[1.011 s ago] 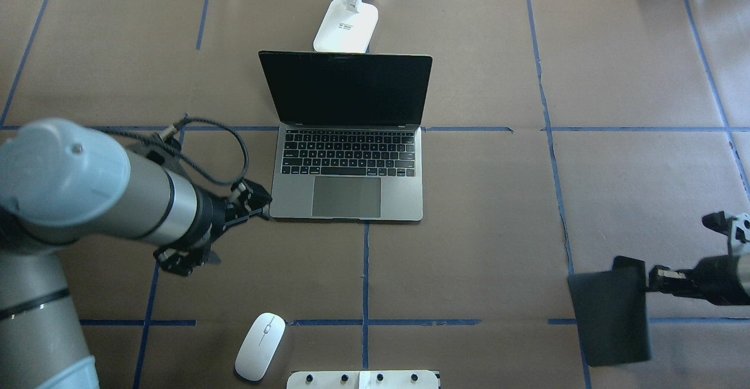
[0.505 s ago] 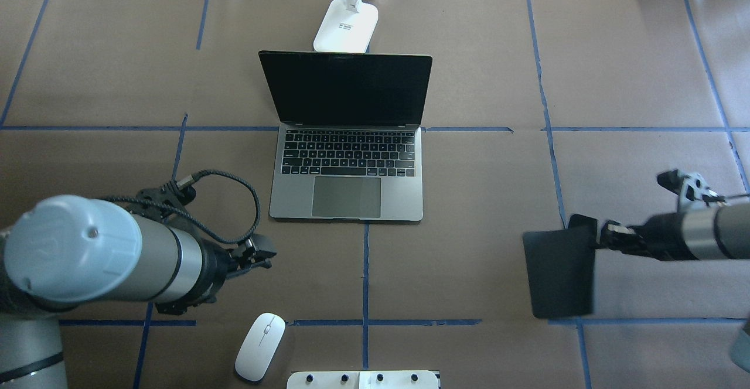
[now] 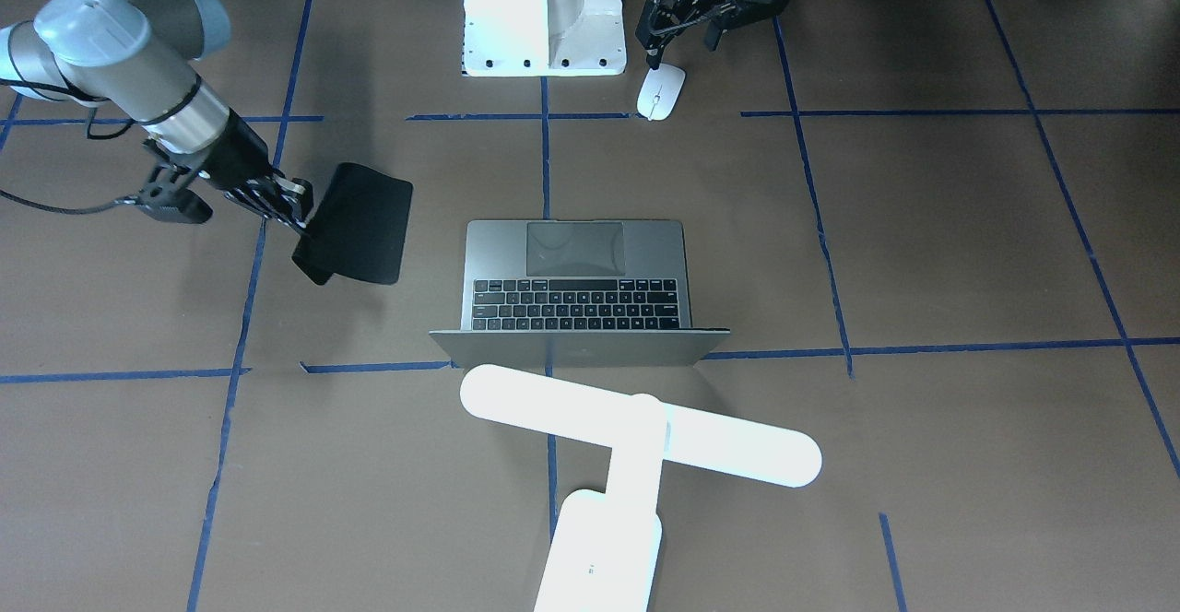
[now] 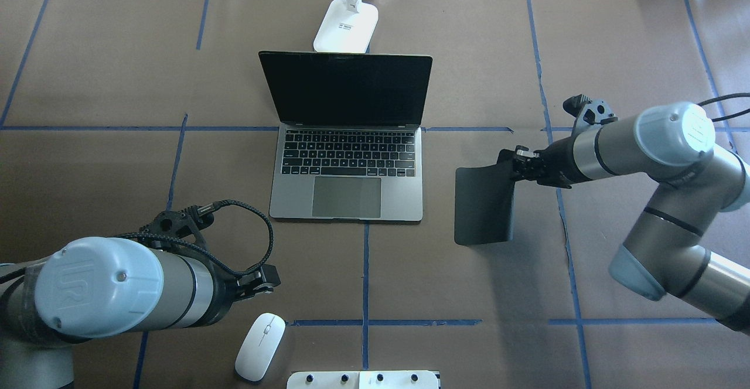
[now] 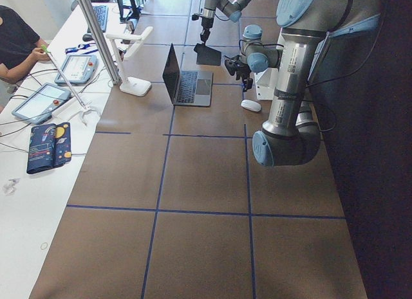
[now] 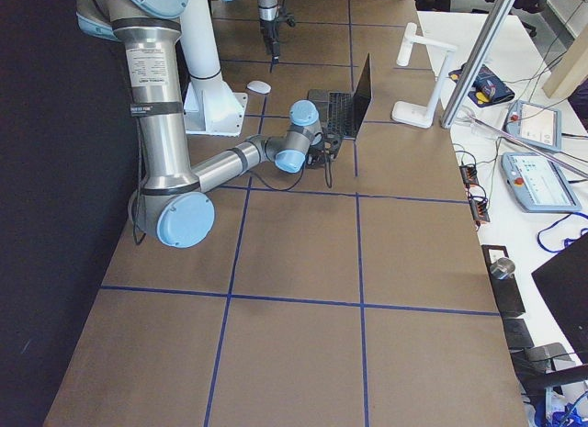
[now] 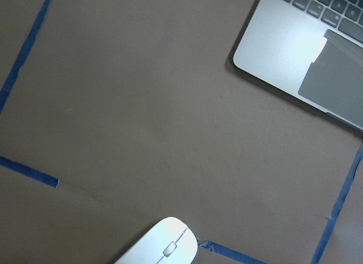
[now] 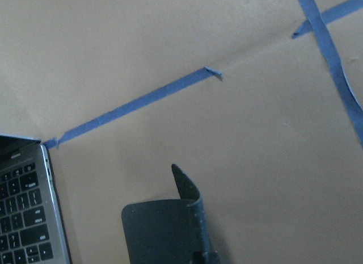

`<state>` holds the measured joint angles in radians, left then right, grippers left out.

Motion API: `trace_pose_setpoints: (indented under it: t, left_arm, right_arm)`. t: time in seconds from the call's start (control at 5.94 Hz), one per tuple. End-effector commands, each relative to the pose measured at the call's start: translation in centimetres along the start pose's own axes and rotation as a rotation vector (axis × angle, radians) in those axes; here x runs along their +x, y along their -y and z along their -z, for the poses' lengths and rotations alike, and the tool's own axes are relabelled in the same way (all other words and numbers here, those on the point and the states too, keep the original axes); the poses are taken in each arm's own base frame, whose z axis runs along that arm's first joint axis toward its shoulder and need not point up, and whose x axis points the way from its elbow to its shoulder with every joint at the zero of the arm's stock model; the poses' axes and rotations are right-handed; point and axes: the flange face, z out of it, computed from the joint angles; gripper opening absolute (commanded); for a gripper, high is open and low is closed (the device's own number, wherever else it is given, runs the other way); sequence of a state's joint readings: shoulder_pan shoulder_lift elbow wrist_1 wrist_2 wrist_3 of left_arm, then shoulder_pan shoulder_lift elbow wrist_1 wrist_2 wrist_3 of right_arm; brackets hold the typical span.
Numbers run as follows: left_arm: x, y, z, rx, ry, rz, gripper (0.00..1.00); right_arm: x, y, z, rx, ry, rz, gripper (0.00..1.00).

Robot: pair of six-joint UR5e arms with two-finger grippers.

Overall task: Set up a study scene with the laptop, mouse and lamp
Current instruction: 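Drag the black mouse pad beside the laptop with right gripper while left reaches mouse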

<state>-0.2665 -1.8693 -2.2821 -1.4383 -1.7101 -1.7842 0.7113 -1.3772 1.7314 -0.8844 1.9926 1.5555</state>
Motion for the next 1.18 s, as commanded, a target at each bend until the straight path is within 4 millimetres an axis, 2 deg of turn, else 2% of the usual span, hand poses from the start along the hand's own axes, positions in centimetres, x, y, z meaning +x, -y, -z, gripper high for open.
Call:
trace_pose_setpoints:
  t: [0.0,0.34,0.51,0.67,0.84,1.01]
  left_arm:
    - [-0.1,-0.2,-0.1,0.003,0.001,-0.022,1.0]
    - [-0.3,-0.4,-0.4,-0.002,0.01,-0.109,1.0]
    - [-1.8,-1.5,-2.0,-0.022,0.057,-0.226,1.0]
    - [-3.1,-3.0,-3.5,-0.054,0.094,-0.393,1.0]
    - [-3.4,-3.2,-5.9,-0.058,0.134,-0.416,1.0]
    - [-3.6,-3.7,-7.6,-0.038,0.156,-0.524,0.99]
  right_arm:
    - [-0.4,3.2,-1.3,0.032,-0.026,0.028,0.0]
    - [-0.2,5.5,-1.3,0.04,-0.037,0.052,0.0]
    - [0.0,5.8,-1.5,0.042,-0.041,0.064,0.06]
    - [0.0,5.8,-1.5,0.04,-0.045,0.06,0.98]
    - [0.1,6.3,-0.7,0.032,-0.034,0.055,1.0]
    - [-0.1,6.8,0.3,0.022,-0.017,0.055,1.0]
